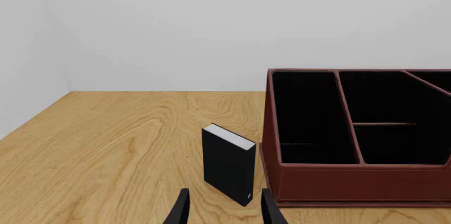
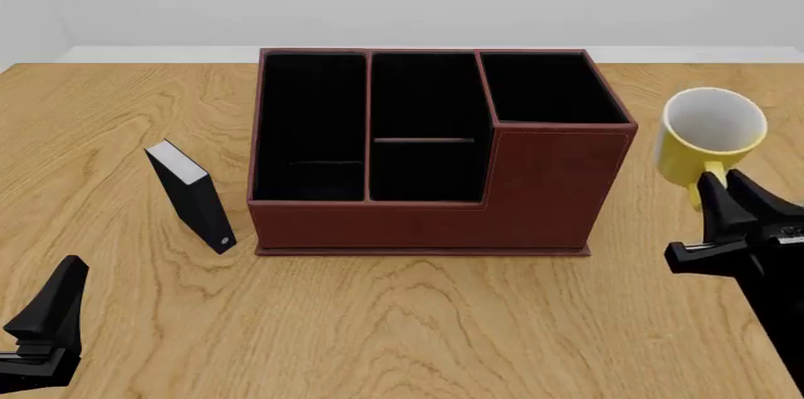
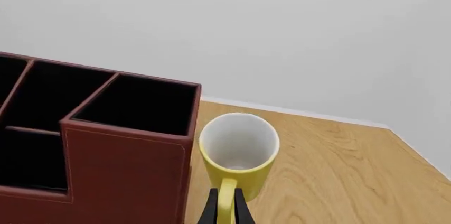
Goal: Pick up the yellow and white mug and place it to the right of the caddy.
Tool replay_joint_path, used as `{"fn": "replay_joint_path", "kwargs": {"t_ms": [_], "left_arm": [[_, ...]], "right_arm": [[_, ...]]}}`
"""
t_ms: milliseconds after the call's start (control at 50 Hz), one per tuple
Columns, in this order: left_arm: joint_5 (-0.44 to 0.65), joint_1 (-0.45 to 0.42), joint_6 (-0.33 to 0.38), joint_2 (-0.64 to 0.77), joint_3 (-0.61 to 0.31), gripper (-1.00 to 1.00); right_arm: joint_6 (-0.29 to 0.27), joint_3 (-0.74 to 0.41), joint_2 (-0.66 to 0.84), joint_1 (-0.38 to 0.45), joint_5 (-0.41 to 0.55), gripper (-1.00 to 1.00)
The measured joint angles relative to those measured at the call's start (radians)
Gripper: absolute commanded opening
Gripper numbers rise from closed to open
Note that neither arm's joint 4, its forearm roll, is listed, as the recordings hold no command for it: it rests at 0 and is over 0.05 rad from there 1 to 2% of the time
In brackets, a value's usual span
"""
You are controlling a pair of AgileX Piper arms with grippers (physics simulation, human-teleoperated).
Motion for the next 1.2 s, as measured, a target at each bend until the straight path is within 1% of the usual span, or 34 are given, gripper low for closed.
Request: {"fn": "replay_joint_path", "kwargs": {"t_ms": [620, 900, 1200], "left_arm": [[0.000, 0.000, 0.000, 0.000, 0.000, 1.00], [0.000, 0.000, 0.000, 0.000, 0.000, 1.00], [0.000, 0.000, 0.000, 0.000, 0.000, 1.00]], "right_arm": [[0.015, 0.020, 0.181, -0.023, -0.163, -1.00], [0.019, 0.027, 0.282, -0.029, -0.254, -1.00], [0.024, 0.024, 0.352, -0.034, -0.299, -1.00]]}}
